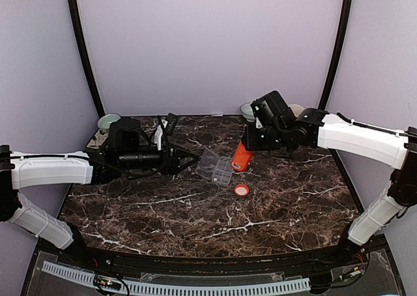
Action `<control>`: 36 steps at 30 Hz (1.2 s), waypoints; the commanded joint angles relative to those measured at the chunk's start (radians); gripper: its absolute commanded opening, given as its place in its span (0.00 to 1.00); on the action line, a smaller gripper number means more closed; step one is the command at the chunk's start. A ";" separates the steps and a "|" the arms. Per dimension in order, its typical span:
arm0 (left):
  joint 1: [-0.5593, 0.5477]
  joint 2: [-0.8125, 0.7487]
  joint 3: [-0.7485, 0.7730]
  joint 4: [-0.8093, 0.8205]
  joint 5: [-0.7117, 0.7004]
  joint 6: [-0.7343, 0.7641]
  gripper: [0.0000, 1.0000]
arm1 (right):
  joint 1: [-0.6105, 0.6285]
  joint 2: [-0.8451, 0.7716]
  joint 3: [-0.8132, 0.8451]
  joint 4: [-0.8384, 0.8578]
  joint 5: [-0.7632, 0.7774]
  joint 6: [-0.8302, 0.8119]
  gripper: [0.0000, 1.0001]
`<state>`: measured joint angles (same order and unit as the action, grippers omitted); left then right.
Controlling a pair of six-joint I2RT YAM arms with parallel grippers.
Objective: Sort the pills into containers
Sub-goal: Place the pill bottle at the center of the board.
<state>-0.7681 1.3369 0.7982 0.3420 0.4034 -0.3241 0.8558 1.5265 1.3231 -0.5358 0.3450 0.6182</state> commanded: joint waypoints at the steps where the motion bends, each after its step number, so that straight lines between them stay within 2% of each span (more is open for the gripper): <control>1: 0.000 -0.026 0.004 -0.016 -0.015 0.013 0.62 | -0.032 -0.020 -0.050 0.038 0.103 -0.035 0.00; 9: 0.000 -0.031 -0.036 0.048 -0.063 -0.040 0.62 | -0.048 0.054 -0.050 0.091 0.243 -0.091 0.00; 18: 0.000 -0.070 -0.049 0.036 -0.126 -0.017 0.62 | -0.049 0.175 -0.017 0.096 0.373 -0.132 0.00; 36: 0.000 -0.111 -0.083 0.037 -0.154 -0.013 0.62 | -0.059 0.255 -0.064 0.148 0.422 -0.118 0.00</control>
<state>-0.7681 1.2522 0.7250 0.3664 0.2592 -0.3511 0.8024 1.7744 1.2747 -0.4488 0.7341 0.4835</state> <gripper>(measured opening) 0.623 0.365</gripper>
